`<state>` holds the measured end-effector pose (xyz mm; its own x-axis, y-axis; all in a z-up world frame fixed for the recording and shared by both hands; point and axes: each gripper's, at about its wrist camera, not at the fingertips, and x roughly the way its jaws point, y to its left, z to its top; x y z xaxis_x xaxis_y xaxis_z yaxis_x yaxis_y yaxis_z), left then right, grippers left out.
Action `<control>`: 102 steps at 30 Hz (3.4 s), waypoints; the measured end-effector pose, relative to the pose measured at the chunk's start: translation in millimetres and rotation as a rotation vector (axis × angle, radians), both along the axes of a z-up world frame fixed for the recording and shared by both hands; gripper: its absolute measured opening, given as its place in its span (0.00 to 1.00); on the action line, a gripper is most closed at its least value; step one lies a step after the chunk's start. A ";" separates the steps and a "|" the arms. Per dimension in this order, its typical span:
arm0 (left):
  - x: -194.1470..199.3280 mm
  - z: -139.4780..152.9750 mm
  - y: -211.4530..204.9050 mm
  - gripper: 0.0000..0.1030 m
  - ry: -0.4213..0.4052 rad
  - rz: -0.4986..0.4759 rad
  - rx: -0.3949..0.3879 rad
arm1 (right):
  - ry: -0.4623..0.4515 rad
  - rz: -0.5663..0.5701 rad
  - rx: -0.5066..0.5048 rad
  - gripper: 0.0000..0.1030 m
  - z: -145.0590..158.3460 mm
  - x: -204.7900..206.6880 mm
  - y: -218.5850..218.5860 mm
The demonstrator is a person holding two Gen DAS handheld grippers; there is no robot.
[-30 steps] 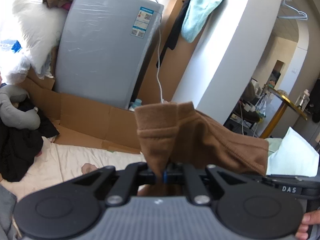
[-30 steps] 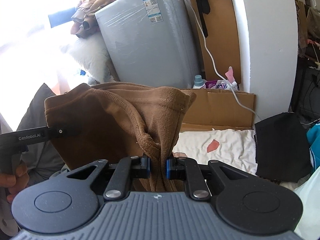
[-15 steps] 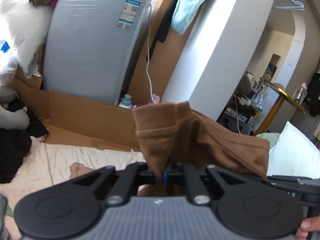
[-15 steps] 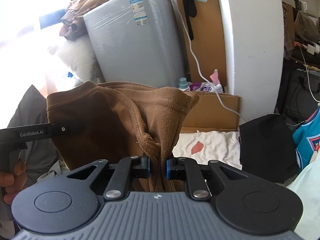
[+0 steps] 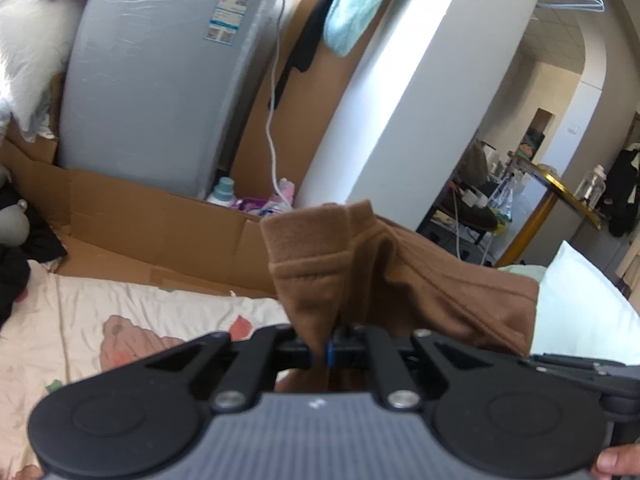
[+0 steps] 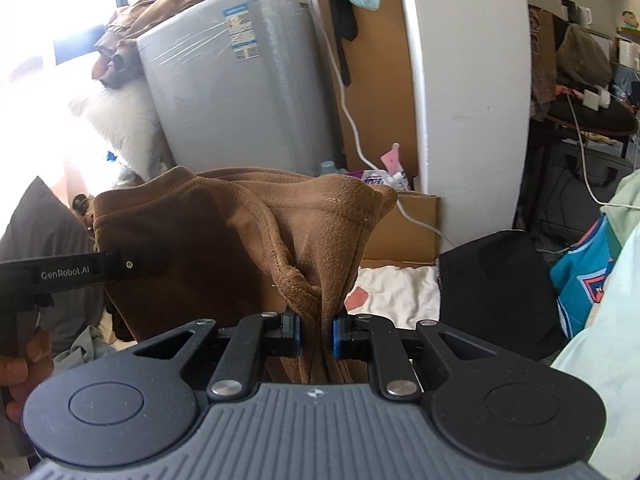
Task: Fold clothes
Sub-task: 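Carry the lifted brown shirt away from the bed with both tools, then lower the folded brown shirt onto the clothes stack and open both tools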
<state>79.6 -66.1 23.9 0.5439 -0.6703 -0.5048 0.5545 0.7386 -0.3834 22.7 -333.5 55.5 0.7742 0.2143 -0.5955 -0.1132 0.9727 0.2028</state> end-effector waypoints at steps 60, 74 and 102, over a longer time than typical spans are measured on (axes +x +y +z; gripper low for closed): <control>118.4 -88.7 -259.3 0.06 -0.019 -0.414 -0.151 | -0.093 -0.335 -0.051 0.13 -86.7 178.1 -239.7; 121.3 -122.9 -282.0 0.06 0.028 -0.514 -0.218 | -0.097 -0.410 -0.194 0.13 -106.2 191.5 -244.3; 172.3 -165.7 -329.9 0.06 0.058 -0.477 -0.127 | -0.008 -0.442 -0.265 0.14 -158.7 228.7 -268.0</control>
<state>251.9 -396.0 -141.8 0.1348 -0.8959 -0.4234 0.7946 0.3530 -0.4940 251.4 -601.5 -103.1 0.7611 -0.2925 -0.5790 0.3203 0.9456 -0.0567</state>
